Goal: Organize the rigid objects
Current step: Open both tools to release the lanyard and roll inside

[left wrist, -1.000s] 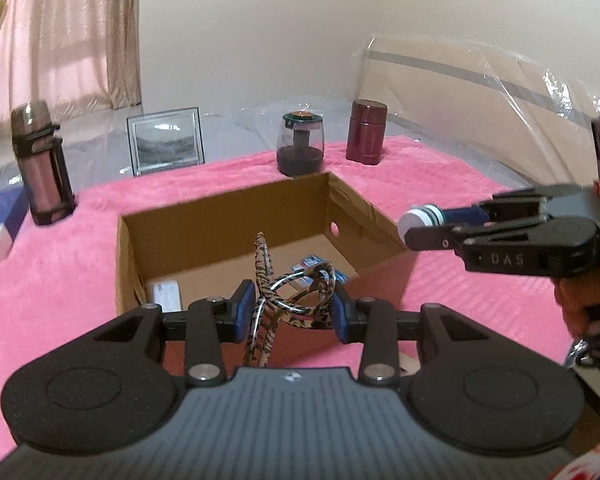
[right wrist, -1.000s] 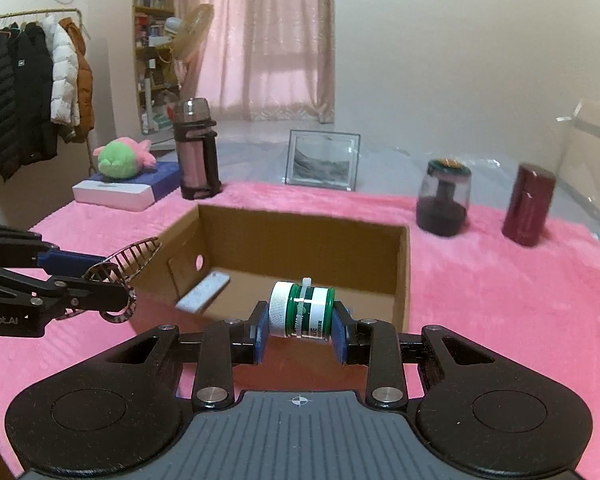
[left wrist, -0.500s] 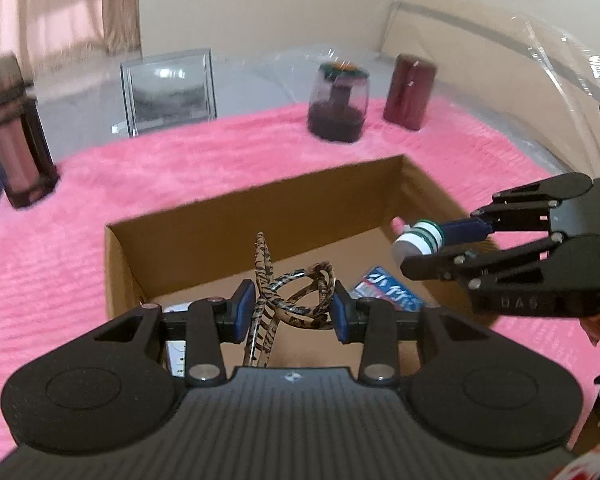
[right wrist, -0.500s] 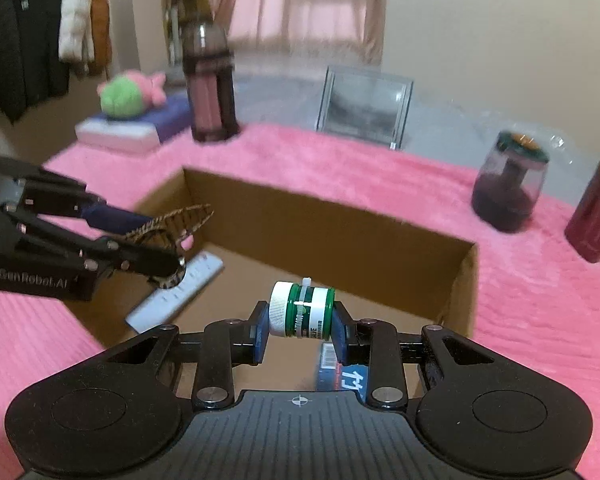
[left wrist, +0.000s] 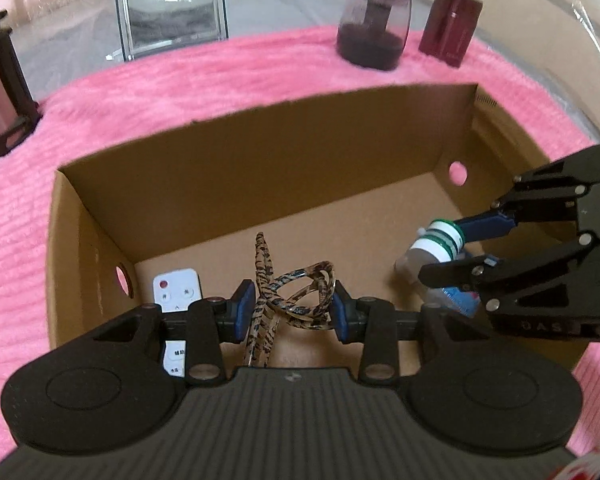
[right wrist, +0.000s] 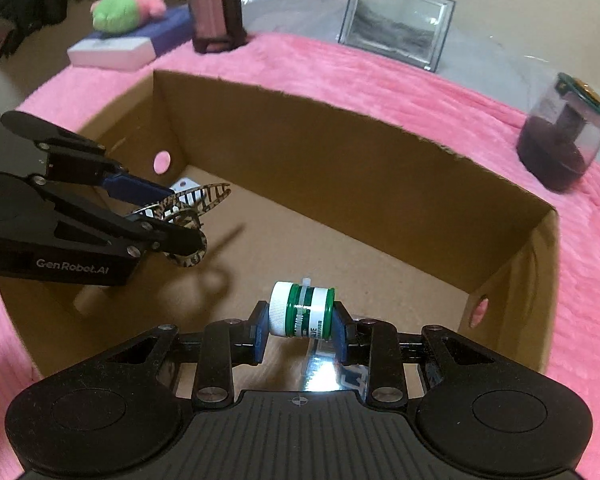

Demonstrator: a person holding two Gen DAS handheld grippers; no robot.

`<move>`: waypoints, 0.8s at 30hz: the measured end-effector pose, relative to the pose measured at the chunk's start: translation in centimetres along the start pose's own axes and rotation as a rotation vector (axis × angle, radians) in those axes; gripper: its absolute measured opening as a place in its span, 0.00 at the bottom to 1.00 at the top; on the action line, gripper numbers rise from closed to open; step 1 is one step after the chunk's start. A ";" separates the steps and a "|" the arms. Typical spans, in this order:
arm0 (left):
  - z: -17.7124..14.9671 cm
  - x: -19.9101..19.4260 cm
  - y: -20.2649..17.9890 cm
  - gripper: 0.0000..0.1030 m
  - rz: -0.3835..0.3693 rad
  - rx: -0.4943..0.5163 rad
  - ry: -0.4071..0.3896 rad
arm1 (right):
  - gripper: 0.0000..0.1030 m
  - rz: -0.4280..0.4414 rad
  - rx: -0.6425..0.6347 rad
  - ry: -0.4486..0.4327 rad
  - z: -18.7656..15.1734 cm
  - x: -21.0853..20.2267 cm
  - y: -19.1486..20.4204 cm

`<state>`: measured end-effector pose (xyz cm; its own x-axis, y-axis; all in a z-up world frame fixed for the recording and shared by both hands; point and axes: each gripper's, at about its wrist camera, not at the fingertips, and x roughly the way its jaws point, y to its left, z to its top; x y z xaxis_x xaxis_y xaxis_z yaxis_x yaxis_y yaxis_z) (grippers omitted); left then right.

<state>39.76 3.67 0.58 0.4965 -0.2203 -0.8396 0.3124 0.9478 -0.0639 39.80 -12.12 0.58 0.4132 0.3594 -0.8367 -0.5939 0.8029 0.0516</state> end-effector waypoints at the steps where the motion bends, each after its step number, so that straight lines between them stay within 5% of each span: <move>1: 0.0 0.2 0.1 0.33 0.002 -0.003 0.006 | 0.28 0.005 -0.009 0.010 0.1 0.2 0.1; 12: 0.4 0.8 -0.1 0.33 0.017 0.015 0.027 | 0.28 0.010 -0.112 0.042 0.3 1.4 1.7; 24: -0.3 -2.5 0.5 0.32 0.001 -0.022 -0.068 | 0.28 0.013 -0.097 0.017 0.3 0.7 1.4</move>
<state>38.41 4.73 2.44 0.5506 -0.2339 -0.8013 0.2947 0.9526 -0.0755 39.46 -10.59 0.20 0.3943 0.3606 -0.8453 -0.6631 0.7485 0.0100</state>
